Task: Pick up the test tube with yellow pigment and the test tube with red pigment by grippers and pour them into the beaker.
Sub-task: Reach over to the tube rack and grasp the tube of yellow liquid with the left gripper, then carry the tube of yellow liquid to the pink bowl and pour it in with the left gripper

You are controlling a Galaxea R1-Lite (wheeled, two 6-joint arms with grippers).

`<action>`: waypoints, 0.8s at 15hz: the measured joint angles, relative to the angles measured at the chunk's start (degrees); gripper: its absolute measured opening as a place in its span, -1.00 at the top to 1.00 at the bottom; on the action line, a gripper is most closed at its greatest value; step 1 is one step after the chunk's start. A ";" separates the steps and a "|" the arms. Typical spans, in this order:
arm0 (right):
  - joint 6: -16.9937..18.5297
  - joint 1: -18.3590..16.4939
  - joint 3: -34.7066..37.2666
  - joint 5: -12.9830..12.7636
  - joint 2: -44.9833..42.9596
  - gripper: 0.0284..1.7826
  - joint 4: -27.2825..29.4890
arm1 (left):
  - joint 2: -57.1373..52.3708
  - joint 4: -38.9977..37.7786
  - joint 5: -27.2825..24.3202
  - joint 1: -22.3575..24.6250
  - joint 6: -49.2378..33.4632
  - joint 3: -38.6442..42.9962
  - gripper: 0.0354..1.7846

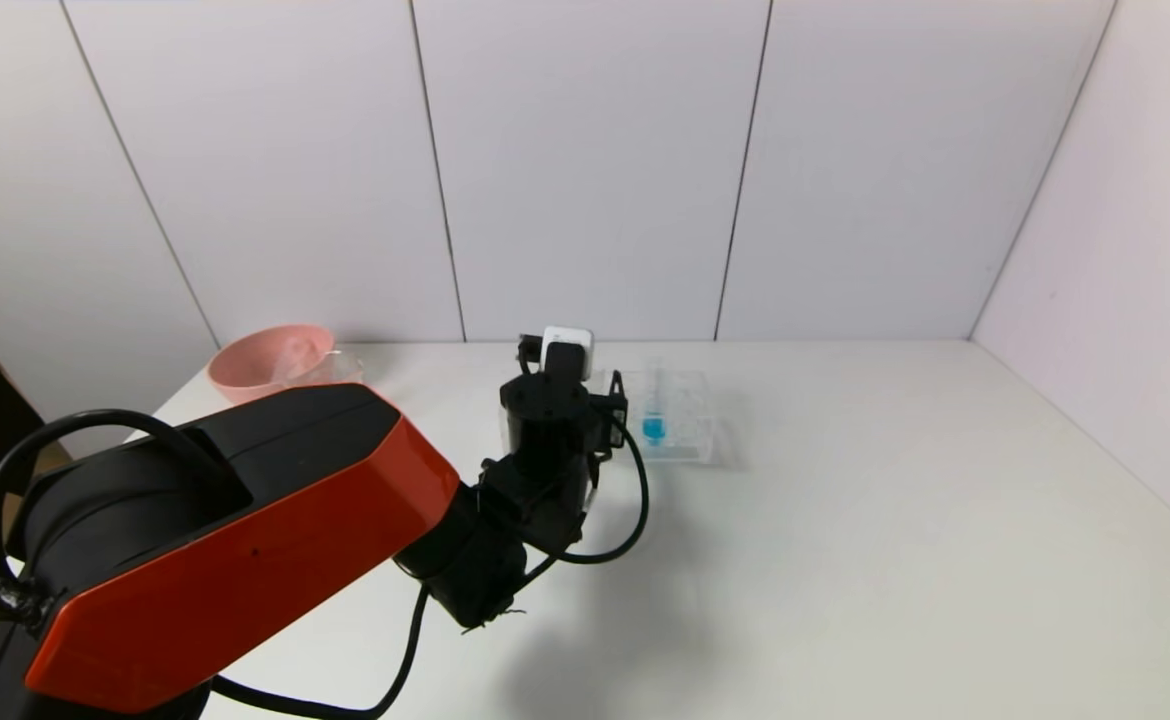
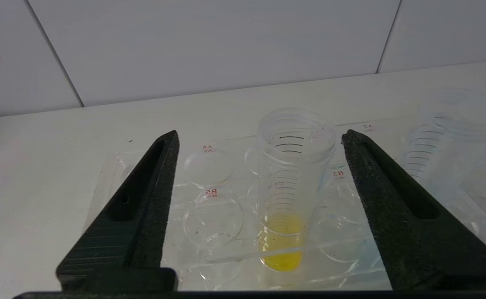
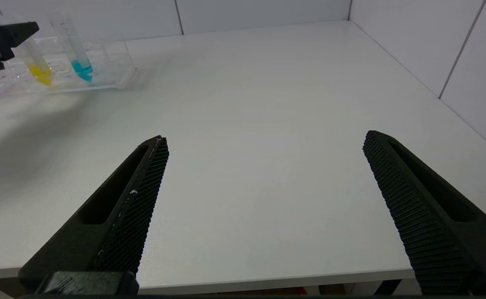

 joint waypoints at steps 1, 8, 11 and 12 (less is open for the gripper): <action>0.00 0.00 0.00 0.00 0.00 -0.92 0.00 | 0.10 -0.06 0.00 0.02 -0.02 -0.07 -0.21; 0.00 0.00 0.00 -0.01 0.00 -0.92 0.02 | -0.51 0.41 0.00 0.11 0.09 -0.93 0.55; 0.00 0.00 0.00 -0.01 0.00 -0.92 0.00 | -3.80 2.51 -0.06 0.11 1.50 -1.66 0.55; 0.00 0.00 0.00 -0.01 0.00 -0.92 0.02 | -5.50 4.10 0.00 0.13 1.90 -2.39 0.55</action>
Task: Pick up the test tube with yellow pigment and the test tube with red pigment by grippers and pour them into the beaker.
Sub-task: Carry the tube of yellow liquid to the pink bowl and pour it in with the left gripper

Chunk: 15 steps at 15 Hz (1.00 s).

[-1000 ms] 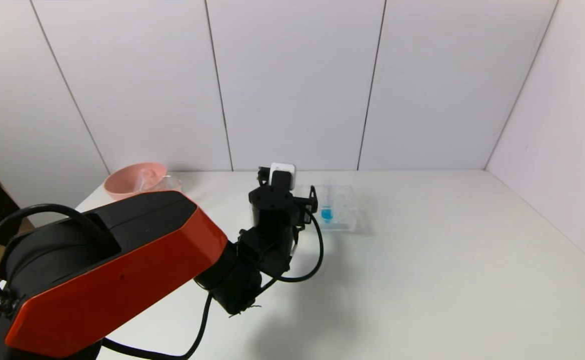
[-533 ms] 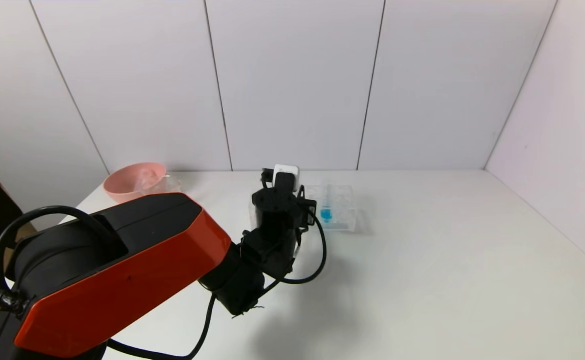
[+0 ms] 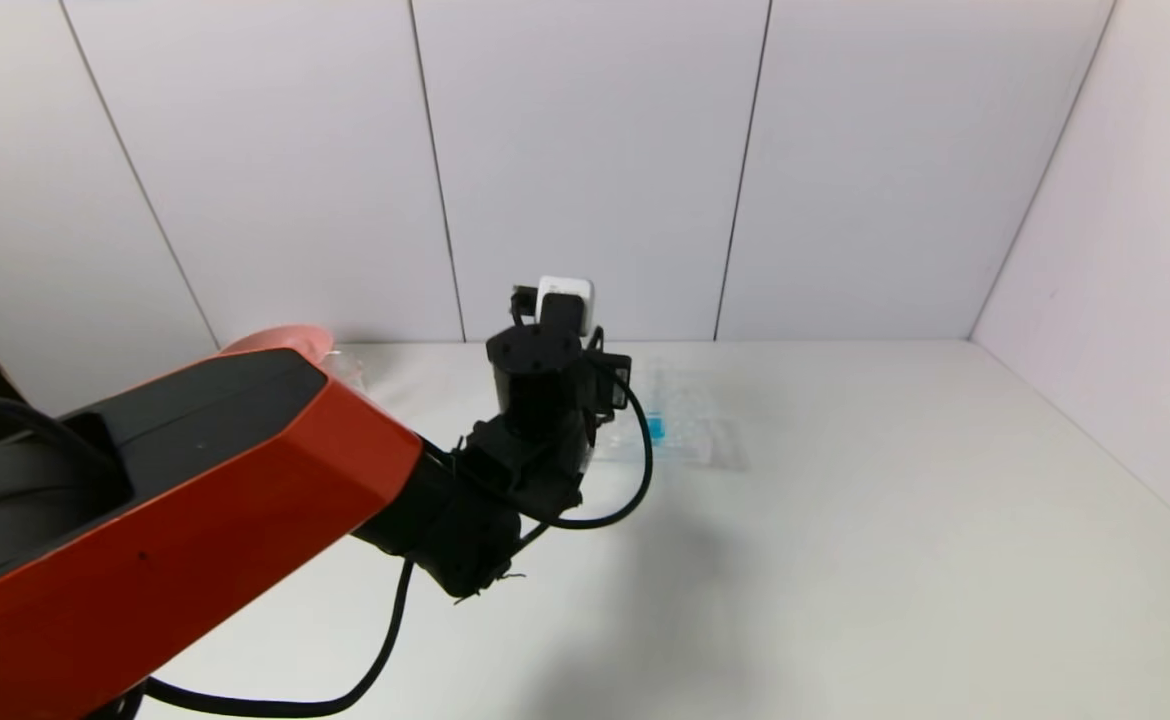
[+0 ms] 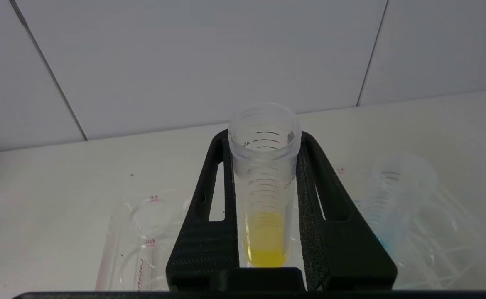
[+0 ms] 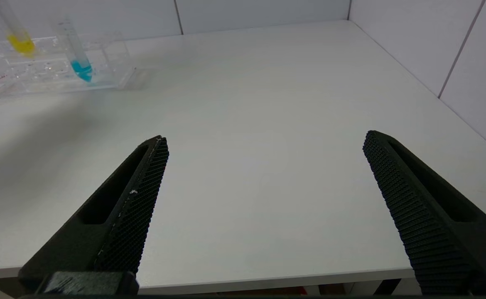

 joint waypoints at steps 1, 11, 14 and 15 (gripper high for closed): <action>0.00 0.00 0.00 0.00 0.00 -0.92 0.00 | -1.63 2.02 0.07 0.11 0.10 -0.94 0.55; 0.00 0.00 0.00 0.00 0.00 -0.92 -0.02 | -12.69 10.34 -2.84 1.68 0.06 -0.33 0.55; 0.00 0.00 0.00 0.00 0.00 -0.92 0.00 | -19.47 13.82 -9.12 6.10 -0.05 6.91 0.55; 0.00 0.00 0.00 0.00 0.00 -0.92 -0.02 | -22.31 15.36 -11.69 8.41 -0.13 9.28 0.55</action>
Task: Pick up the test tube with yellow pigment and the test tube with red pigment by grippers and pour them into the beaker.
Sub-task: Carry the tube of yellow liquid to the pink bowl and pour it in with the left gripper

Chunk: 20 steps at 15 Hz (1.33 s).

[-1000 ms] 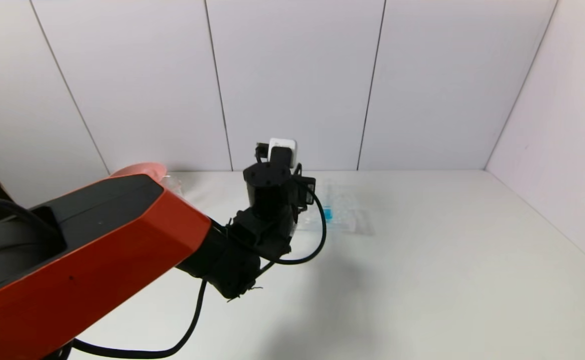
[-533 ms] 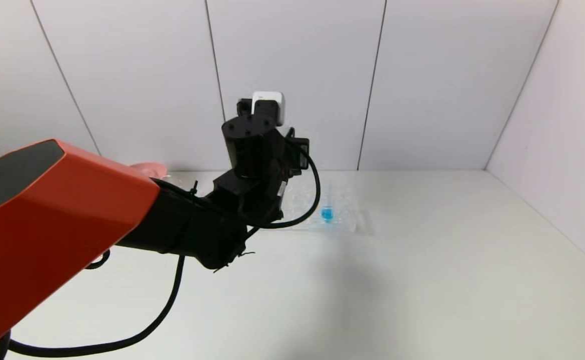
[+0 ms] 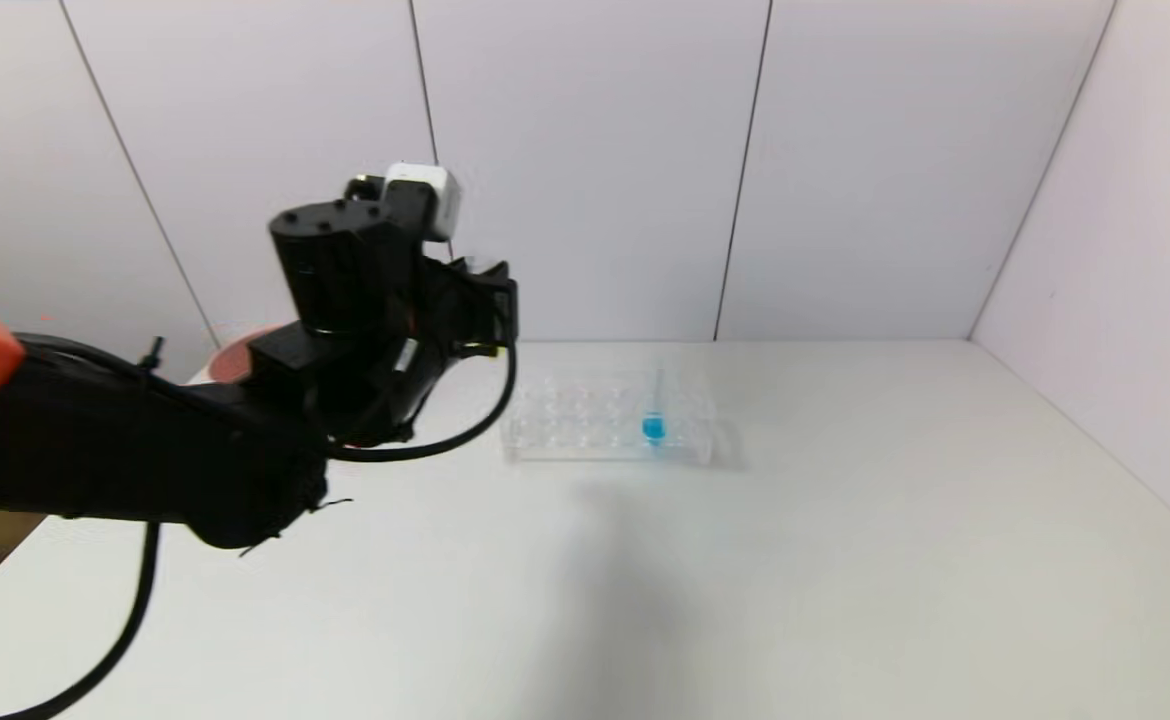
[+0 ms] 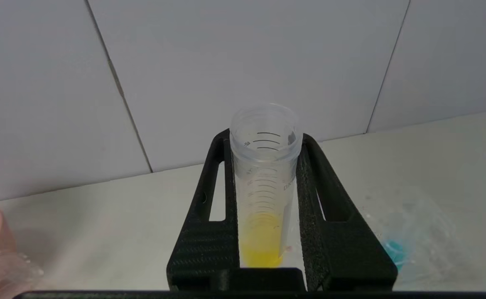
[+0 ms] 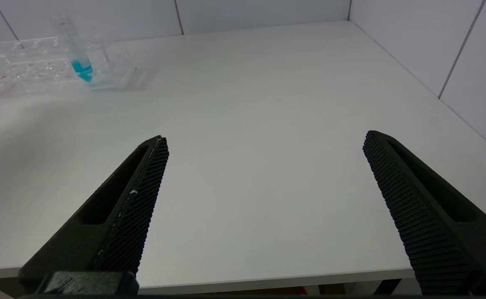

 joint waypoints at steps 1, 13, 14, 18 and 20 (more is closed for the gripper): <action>0.00 0.00 0.00 -0.02 0.00 -0.92 0.00 | -3.28 2.01 -3.06 2.86 -0.11 2.51 0.55; -0.01 0.00 0.00 -0.02 0.00 -0.92 0.00 | -20.89 21.81 -39.92 39.20 10.37 15.31 0.55; 0.00 0.00 0.00 0.00 0.00 -0.92 0.00 | -20.02 23.15 -40.29 40.20 12.93 14.64 0.55; 0.00 0.00 0.00 0.01 0.00 -0.92 0.00 | -14.67 24.48 -40.01 41.11 21.83 11.03 0.55; -0.01 0.00 0.00 0.00 0.00 -0.92 0.00 | -12.02 27.98 -39.33 40.83 25.22 7.80 0.55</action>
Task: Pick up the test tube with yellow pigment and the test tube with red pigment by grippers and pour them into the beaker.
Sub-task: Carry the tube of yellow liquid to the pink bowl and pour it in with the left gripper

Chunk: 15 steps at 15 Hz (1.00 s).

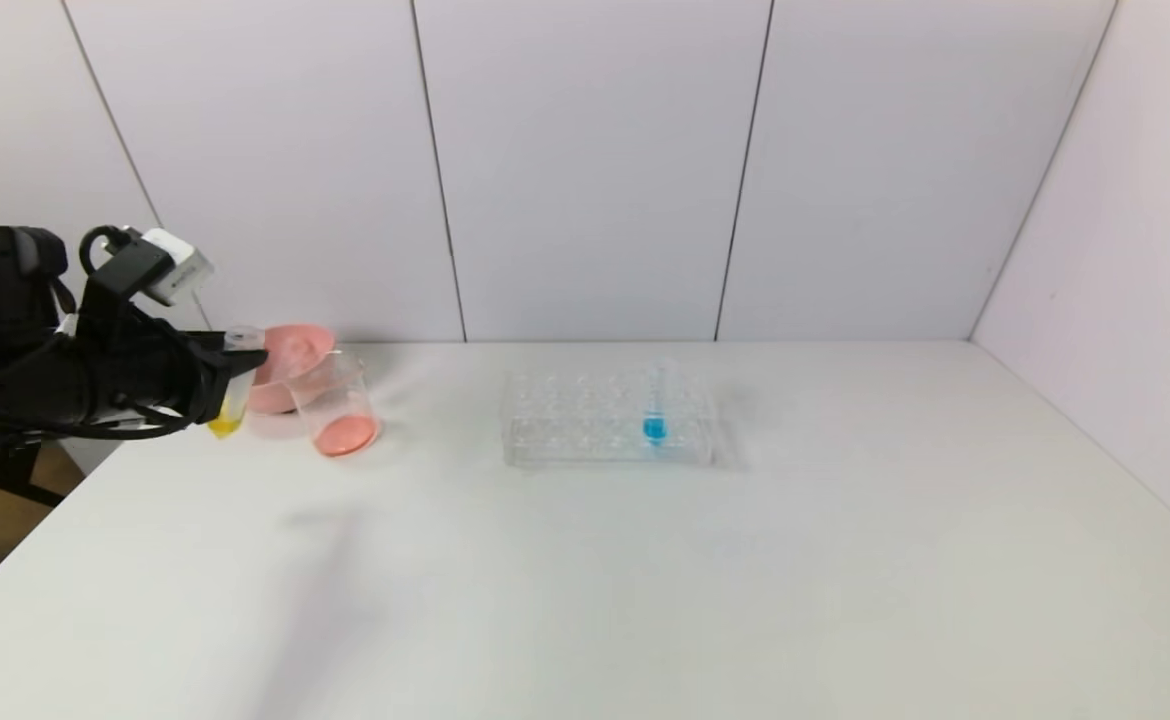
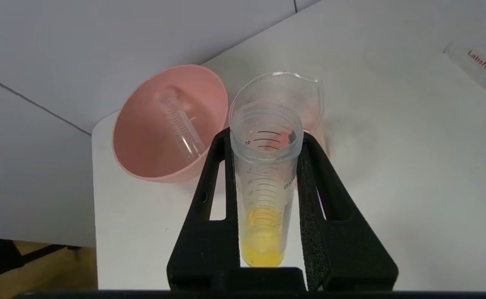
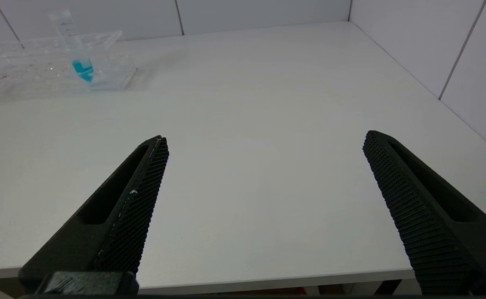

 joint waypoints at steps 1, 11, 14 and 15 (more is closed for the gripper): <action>0.01 0.00 0.00 0.00 0.00 -0.92 0.00 | 1.00 2.34 0.43 -0.51 1.29 -1.43 0.55; 0.01 0.00 0.00 -0.02 0.00 -0.92 0.00 | 8.72 22.32 6.92 -3.96 12.79 -17.64 0.55; 0.01 0.00 0.00 -0.02 0.00 -0.92 0.00 | 10.40 28.60 9.22 -4.73 14.03 -23.98 0.55; 0.01 0.00 0.00 0.00 0.00 -0.92 0.00 | 10.92 30.72 10.18 -4.95 14.49 -26.16 0.55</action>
